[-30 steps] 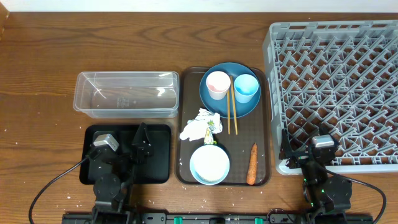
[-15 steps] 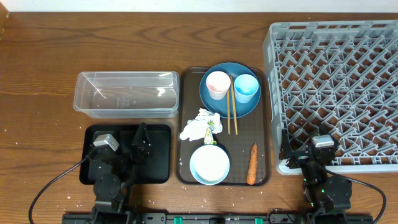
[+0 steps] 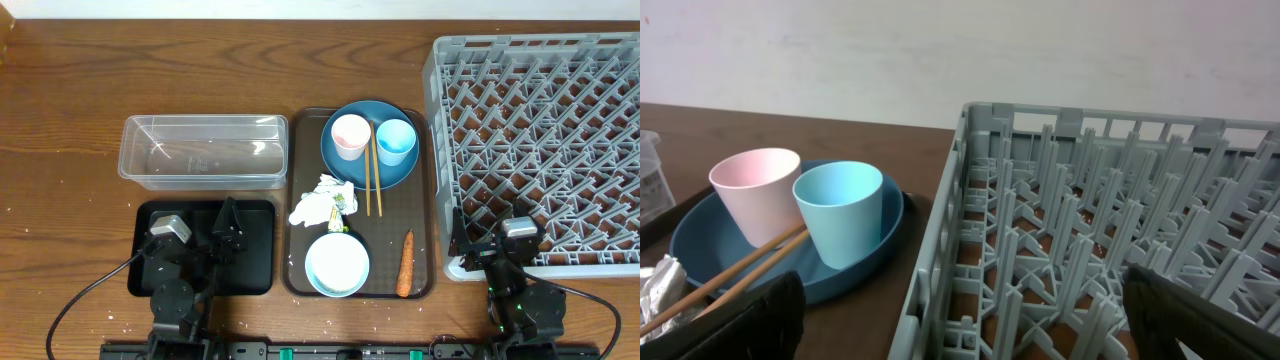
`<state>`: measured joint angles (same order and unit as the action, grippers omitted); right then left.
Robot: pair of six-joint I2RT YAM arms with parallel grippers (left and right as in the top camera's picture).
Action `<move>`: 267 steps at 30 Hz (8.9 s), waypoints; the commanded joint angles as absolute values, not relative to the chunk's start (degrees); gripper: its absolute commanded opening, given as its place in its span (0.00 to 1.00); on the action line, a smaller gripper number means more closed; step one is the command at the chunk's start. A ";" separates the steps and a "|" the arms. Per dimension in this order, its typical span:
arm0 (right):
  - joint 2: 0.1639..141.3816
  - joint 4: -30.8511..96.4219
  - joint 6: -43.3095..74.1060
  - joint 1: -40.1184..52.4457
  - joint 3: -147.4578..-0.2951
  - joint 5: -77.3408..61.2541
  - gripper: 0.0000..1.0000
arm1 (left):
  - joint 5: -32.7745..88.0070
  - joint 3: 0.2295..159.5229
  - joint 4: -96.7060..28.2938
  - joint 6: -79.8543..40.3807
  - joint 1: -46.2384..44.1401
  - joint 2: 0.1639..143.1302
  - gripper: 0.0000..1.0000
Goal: Sort waste into correct bins and load items into the dishwasher rack
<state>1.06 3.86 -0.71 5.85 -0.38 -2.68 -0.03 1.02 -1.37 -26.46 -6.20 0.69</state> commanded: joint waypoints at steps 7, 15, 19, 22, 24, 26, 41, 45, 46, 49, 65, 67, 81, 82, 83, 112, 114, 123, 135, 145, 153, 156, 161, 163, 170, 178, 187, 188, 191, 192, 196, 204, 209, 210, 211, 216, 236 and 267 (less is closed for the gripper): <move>1.17 4.10 -1.37 6.02 -0.32 -2.35 0.99 | -2.20 0.23 -3.90 -25.08 -6.02 0.38 0.94; 1.17 4.10 -1.37 6.02 -0.32 -2.35 0.99 | -2.20 0.23 -3.90 -25.10 -6.02 0.38 0.94; 1.17 4.10 -1.37 6.02 -0.32 -2.35 0.99 | -2.24 0.23 -3.90 -25.08 -6.00 0.38 0.94; 1.17 4.12 -1.37 6.02 -0.32 -2.35 0.99 | -2.20 0.23 -3.90 -25.08 -6.02 0.38 0.94; 1.17 4.12 -1.37 6.02 -0.32 -2.35 0.99 | -2.22 0.23 -3.90 -25.10 -6.02 0.38 0.94; 1.17 4.10 -1.37 6.02 -0.32 -2.35 0.99 | -2.22 0.23 -2.55 -25.10 -6.02 0.38 0.94; 1.17 4.10 -1.37 6.02 -0.32 -2.35 0.99 | 11.81 20.21 -20.49 -22.00 -6.24 6.26 0.94; 1.17 4.12 -1.37 6.02 -0.32 -2.35 0.99 | 11.84 35.92 -37.21 -20.97 -6.24 16.23 0.94; 1.17 4.12 -1.37 6.02 -0.32 -2.37 0.99 | 11.81 39.53 -40.60 -20.97 -6.24 18.74 0.94; 1.17 4.12 -1.37 6.02 -0.32 -2.35 0.99 | 11.81 50.46 -50.26 -19.77 -6.24 26.33 0.94; 1.17 4.12 -1.37 6.02 -0.32 -2.35 0.99 | 14.22 65.98 -68.36 -19.77 -8.69 40.71 0.94; 1.17 4.10 -1.37 6.02 -0.32 -2.35 0.99 | 12.64 65.98 -68.51 -19.77 -10.00 41.06 0.94; 1.17 4.10 -1.37 6.02 -0.32 -2.35 0.99 | 9.13 65.98 -67.29 -21.74 -19.88 51.33 0.94; 1.17 4.10 -1.37 6.02 -0.32 -2.35 0.99 | 8.40 65.98 -67.05 -22.17 -21.19 52.73 0.94; 1.17 4.10 -1.37 6.02 -0.32 -2.35 0.99 | 7.40 65.98 -67.00 -23.31 -22.06 53.60 0.94; 1.17 4.10 -1.37 6.02 -0.32 -2.35 0.99 | -3.29 65.82 -58.13 -34.65 -43.99 71.18 0.58; 1.17 4.12 -1.37 6.02 -0.32 -2.35 0.99 | -3.29 65.73 -58.15 -34.65 -45.01 71.83 0.53; 1.17 4.10 -1.37 6.02 -0.32 -2.37 0.99 | -4.27 65.69 -58.11 -34.63 -46.85 74.61 0.50; 1.17 4.10 -1.37 6.02 -0.32 -2.35 0.99 | -8.25 64.58 -57.52 -34.63 -46.85 75.77 0.51; 1.17 4.10 -1.37 6.02 -0.32 -2.35 0.99 | -6.17 62.19 -52.01 -35.88 -46.85 80.34 0.56; 1.17 4.12 -1.37 6.02 -0.32 -2.35 0.99 | -6.04 62.19 -45.60 -34.48 -46.85 85.97 0.61; 1.17 4.12 -1.37 6.02 -0.32 -2.35 0.99 | -6.04 62.19 -43.99 -31.66 -46.85 88.58 0.62; 1.17 4.10 -1.37 6.02 -0.32 -2.35 0.99 | -6.02 62.19 -39.81 -30.37 -46.85 93.43 0.64; 1.17 4.10 -1.37 6.02 -0.32 -2.35 0.99 | -6.04 62.19 -38.37 -29.36 -46.85 95.20 0.64; 1.17 4.10 -1.37 6.02 -0.32 -2.37 0.99 | -6.07 62.19 -35.31 -28.95 -46.85 99.50 0.50; 1.17 4.12 -1.37 6.02 -0.32 -2.35 0.99 | -6.31 63.26 -35.31 -28.93 -46.81 98.32 0.06; 1.17 4.12 -1.37 6.02 -0.32 -2.35 0.99 | -6.92 64.53 -39.35 -27.64 -46.78 87.61 0.07; 1.17 4.12 -1.37 6.02 -0.32 -2.35 0.99 | -6.92 64.53 -40.03 -27.64 -46.78 86.19 0.06; 1.17 4.10 -1.37 6.02 -0.32 -2.35 0.99 | -7.62 64.53 -41.10 -27.35 -46.78 82.65 0.06; 1.17 4.12 -1.37 6.02 -0.32 -2.35 0.99 | -8.78 64.53 -41.23 -26.72 -46.65 81.43 0.06; 1.17 4.12 -1.37 6.02 -0.32 -2.35 0.99 | -14.46 64.53 -41.32 -24.36 -44.21 77.14 0.06; 1.17 4.12 -1.37 6.02 -0.32 -2.35 0.99 | -16.36 64.51 -40.16 -22.09 -26.76 73.89 0.07; 1.17 4.12 -1.37 6.02 -0.32 -2.35 0.99 | -13.98 64.51 -36.82 -22.11 -16.45 76.03 0.06; 1.17 4.10 -1.37 6.02 -0.32 -2.35 0.99 | -13.91 64.49 -36.36 -22.11 -15.00 76.77 0.06; 1.17 4.12 -1.37 6.02 -0.32 -2.35 0.99 | -13.98 64.47 -36.10 -22.11 -13.98 77.49 0.06; 1.17 4.10 -1.37 6.02 -0.32 -2.35 0.99 | -13.98 64.36 -35.53 -22.13 -10.07 83.26 0.06; 1.17 4.10 -1.37 6.02 -0.32 -2.35 0.99 | -0.10 64.42 -37.34 -22.37 -15.09 75.94 0.57; 1.17 4.12 -1.37 6.02 -0.32 -2.35 0.99 | -5.61 63.99 -36.60 -16.53 -43.79 103.57 0.54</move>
<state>1.13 3.88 -0.71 5.85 -0.38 -2.70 -4.60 63.37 -37.01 -20.21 -43.72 100.95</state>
